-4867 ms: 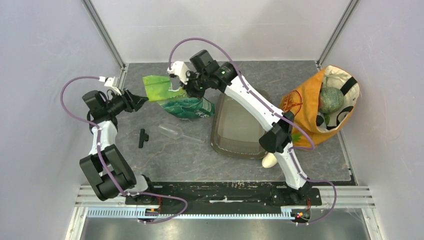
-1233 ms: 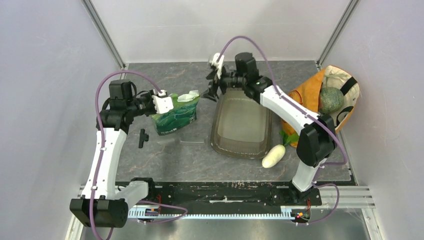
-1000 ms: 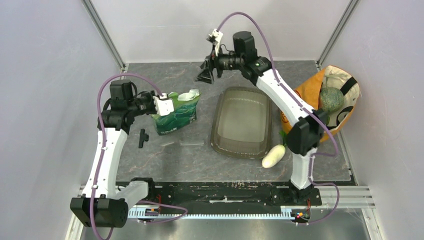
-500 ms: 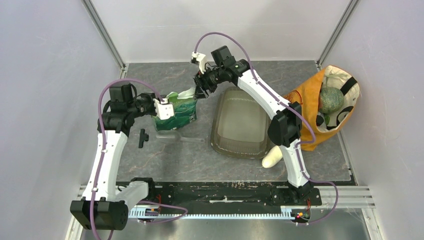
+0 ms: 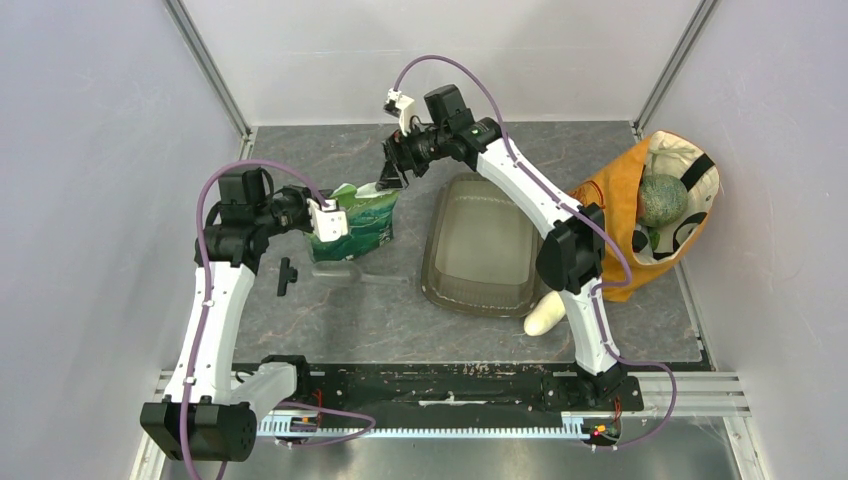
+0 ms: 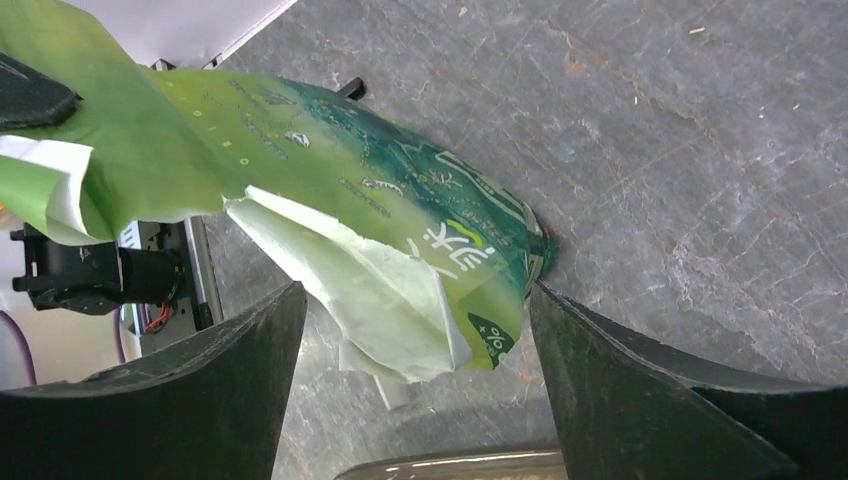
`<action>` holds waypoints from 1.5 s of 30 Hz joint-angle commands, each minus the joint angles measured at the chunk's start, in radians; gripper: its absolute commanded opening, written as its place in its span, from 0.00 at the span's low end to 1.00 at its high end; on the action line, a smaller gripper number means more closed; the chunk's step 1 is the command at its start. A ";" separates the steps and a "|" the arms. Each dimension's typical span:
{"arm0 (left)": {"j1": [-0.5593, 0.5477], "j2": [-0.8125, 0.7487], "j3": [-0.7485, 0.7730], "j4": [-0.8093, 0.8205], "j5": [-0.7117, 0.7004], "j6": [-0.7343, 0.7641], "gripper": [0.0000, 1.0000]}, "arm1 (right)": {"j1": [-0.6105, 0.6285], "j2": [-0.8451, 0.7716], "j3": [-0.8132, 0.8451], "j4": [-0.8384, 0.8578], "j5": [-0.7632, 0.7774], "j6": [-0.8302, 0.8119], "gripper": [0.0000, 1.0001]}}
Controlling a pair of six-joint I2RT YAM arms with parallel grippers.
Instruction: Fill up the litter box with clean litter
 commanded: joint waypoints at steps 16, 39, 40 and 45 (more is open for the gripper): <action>-0.001 -0.014 0.020 0.075 0.067 0.062 0.02 | 0.040 0.035 0.084 -0.102 0.087 -0.293 0.65; -0.001 -0.018 -0.006 0.296 0.016 -0.176 0.02 | 0.066 0.005 0.111 -0.023 0.106 -0.050 0.00; -0.001 -0.015 -0.004 0.312 0.001 -0.212 0.02 | 0.063 0.011 0.109 -0.015 0.097 -0.016 0.00; -0.001 -0.003 0.105 0.240 0.009 -0.472 0.51 | 0.060 0.003 0.047 0.043 0.040 0.079 0.00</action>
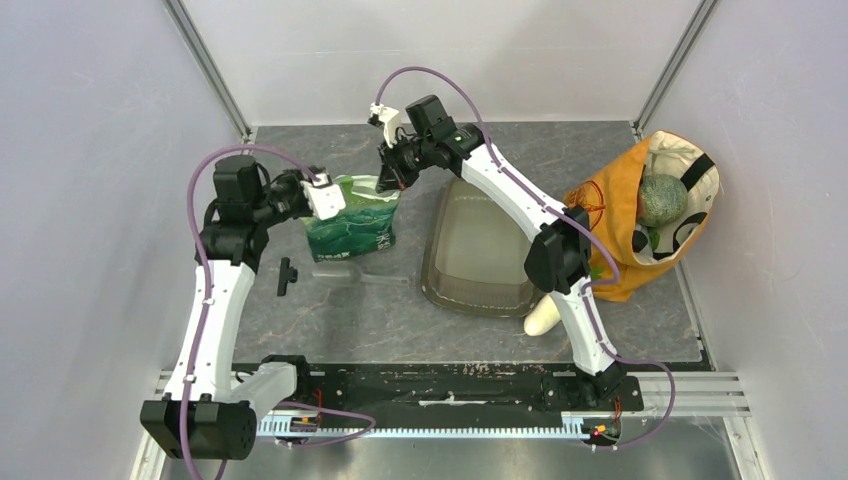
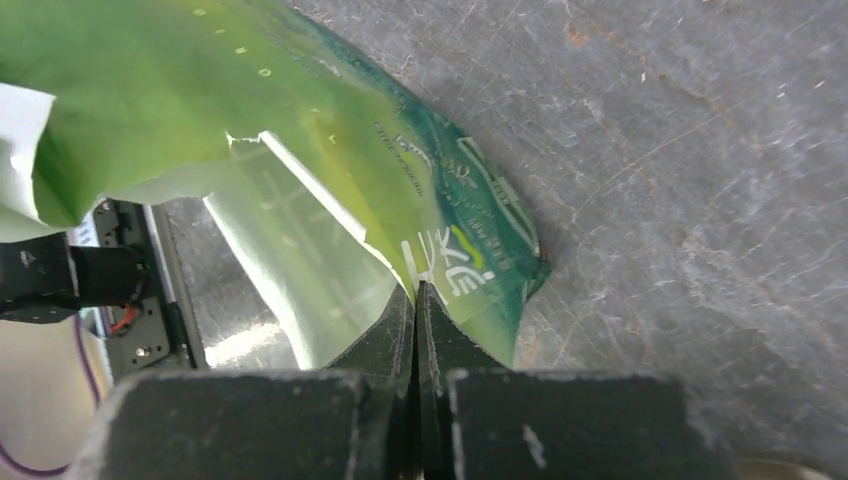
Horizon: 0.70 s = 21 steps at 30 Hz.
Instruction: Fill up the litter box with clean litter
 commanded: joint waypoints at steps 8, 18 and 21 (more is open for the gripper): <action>-0.049 0.054 0.292 -0.270 0.300 -0.238 0.57 | -0.004 -0.047 -0.023 0.124 -0.107 0.150 0.00; -0.227 0.272 0.426 -0.505 0.013 0.090 0.44 | -0.015 -0.044 -0.005 0.142 -0.098 0.241 0.00; -0.238 0.328 0.466 -0.561 -0.037 0.167 0.46 | -0.019 -0.045 -0.008 0.151 -0.088 0.251 0.00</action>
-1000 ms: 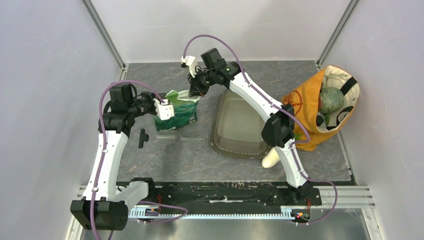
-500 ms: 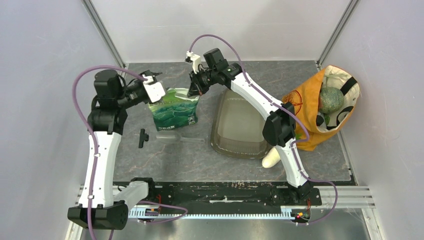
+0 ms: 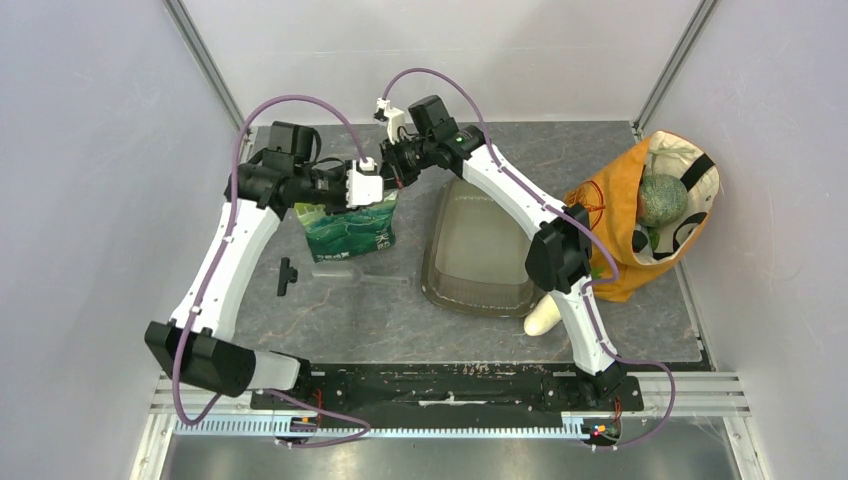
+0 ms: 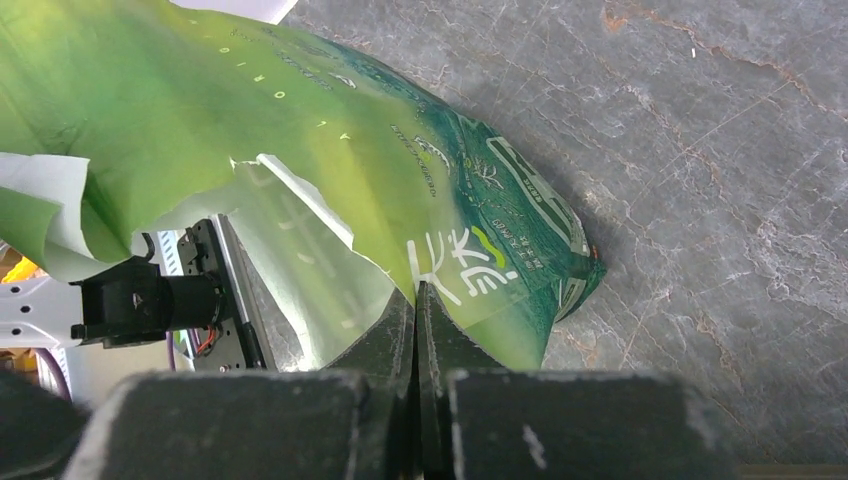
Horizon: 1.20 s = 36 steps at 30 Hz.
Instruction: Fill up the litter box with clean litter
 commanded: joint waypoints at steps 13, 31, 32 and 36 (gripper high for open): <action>-0.049 0.141 0.082 -0.106 -0.271 0.238 0.49 | -0.015 -0.041 0.038 0.101 -0.043 0.074 0.00; -0.098 0.240 0.159 -0.151 -0.370 0.194 0.02 | -0.021 -0.058 -0.004 0.175 -0.037 0.135 0.00; -0.098 0.245 0.175 -0.154 -0.367 0.188 0.02 | -0.021 -0.056 -0.004 0.180 -0.034 0.142 0.00; -0.099 0.266 0.267 -0.217 -0.315 0.217 0.02 | -0.019 -0.049 0.006 0.197 0.023 0.168 0.00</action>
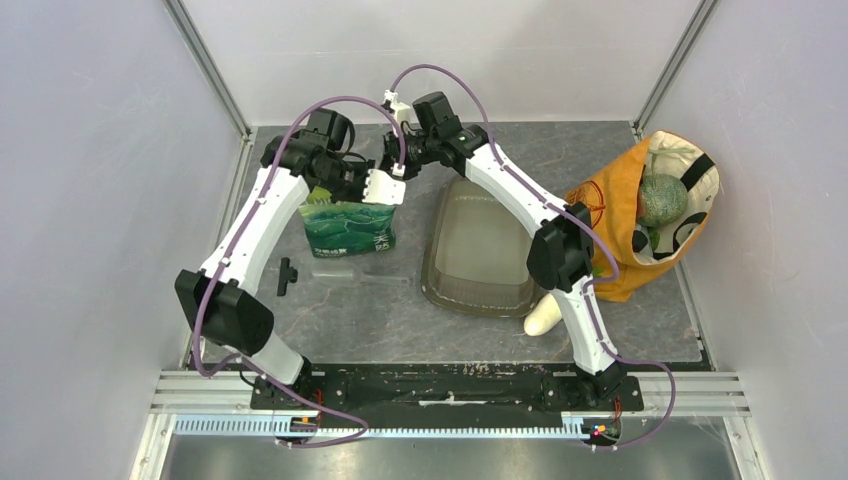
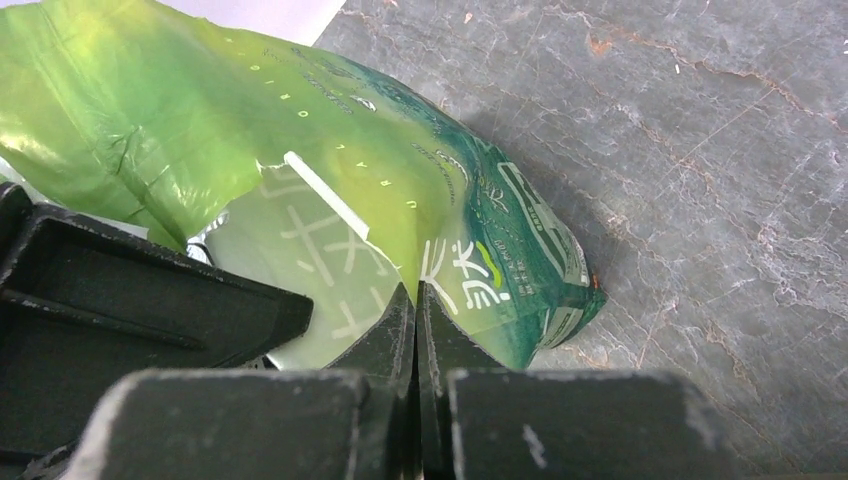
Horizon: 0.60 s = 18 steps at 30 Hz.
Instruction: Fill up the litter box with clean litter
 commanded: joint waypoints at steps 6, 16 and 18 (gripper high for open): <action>-0.006 0.047 0.176 -0.124 0.106 0.077 0.02 | 0.008 -0.021 0.083 0.156 0.105 0.116 0.00; -0.007 0.021 0.166 -0.081 0.149 -0.090 0.12 | 0.028 -0.046 0.001 0.222 0.144 0.153 0.00; 0.027 0.003 0.190 -0.032 0.184 -0.243 0.41 | 0.028 -0.073 -0.051 0.232 0.142 0.129 0.00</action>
